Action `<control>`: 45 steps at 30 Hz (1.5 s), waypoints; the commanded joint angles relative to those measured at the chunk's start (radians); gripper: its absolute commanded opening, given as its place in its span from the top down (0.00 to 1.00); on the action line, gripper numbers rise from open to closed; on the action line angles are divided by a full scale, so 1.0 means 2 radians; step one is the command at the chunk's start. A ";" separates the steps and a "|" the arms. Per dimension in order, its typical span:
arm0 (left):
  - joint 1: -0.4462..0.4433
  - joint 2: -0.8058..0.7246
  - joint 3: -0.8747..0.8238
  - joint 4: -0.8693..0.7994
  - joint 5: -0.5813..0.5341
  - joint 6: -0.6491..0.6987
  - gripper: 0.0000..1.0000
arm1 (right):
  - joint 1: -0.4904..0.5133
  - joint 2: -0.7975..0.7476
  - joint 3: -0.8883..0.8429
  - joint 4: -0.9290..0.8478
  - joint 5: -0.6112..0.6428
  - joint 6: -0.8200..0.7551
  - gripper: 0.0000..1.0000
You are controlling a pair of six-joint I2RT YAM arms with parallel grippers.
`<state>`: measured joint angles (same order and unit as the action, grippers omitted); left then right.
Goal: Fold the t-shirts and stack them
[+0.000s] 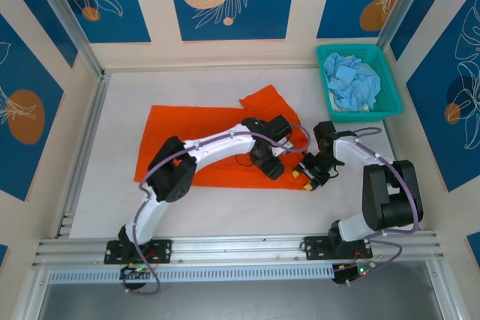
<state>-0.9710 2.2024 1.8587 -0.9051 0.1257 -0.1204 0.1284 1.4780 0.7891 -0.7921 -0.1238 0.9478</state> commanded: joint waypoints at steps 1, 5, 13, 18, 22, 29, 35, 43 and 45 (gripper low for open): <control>0.001 0.017 0.014 -0.021 -0.028 0.016 0.46 | -0.004 0.010 -0.006 0.004 -0.019 -0.007 0.53; 0.002 0.023 0.014 -0.020 -0.040 0.018 0.51 | -0.004 0.015 -0.006 0.007 -0.019 -0.007 0.53; 0.005 0.029 0.017 -0.014 -0.055 0.018 0.74 | -0.005 0.027 -0.006 0.010 -0.019 -0.006 0.54; 0.014 0.021 0.014 -0.009 -0.063 0.016 0.94 | -0.004 0.037 -0.005 0.008 -0.016 -0.005 0.54; 0.027 0.010 0.013 -0.003 -0.064 0.012 1.00 | -0.004 0.047 -0.003 0.005 -0.012 -0.004 0.55; 0.049 -0.001 0.016 0.004 -0.036 0.010 1.00 | -0.005 0.062 0.002 -0.001 -0.003 -0.001 0.56; 0.047 -0.037 -0.026 0.032 0.047 0.033 0.74 | -0.004 0.066 0.000 0.002 -0.003 0.003 0.56; 0.031 -0.028 -0.024 0.017 0.049 0.051 0.62 | -0.003 0.070 0.000 0.004 -0.004 0.006 0.56; 0.027 -0.027 -0.025 0.016 0.046 0.052 0.63 | -0.004 0.072 0.002 0.004 -0.004 0.005 0.56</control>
<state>-0.9020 2.1571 1.8069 -0.8539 0.1951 -0.0418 0.1230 1.5848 0.8005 -0.7826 -0.1429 0.9493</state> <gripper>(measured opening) 0.374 0.443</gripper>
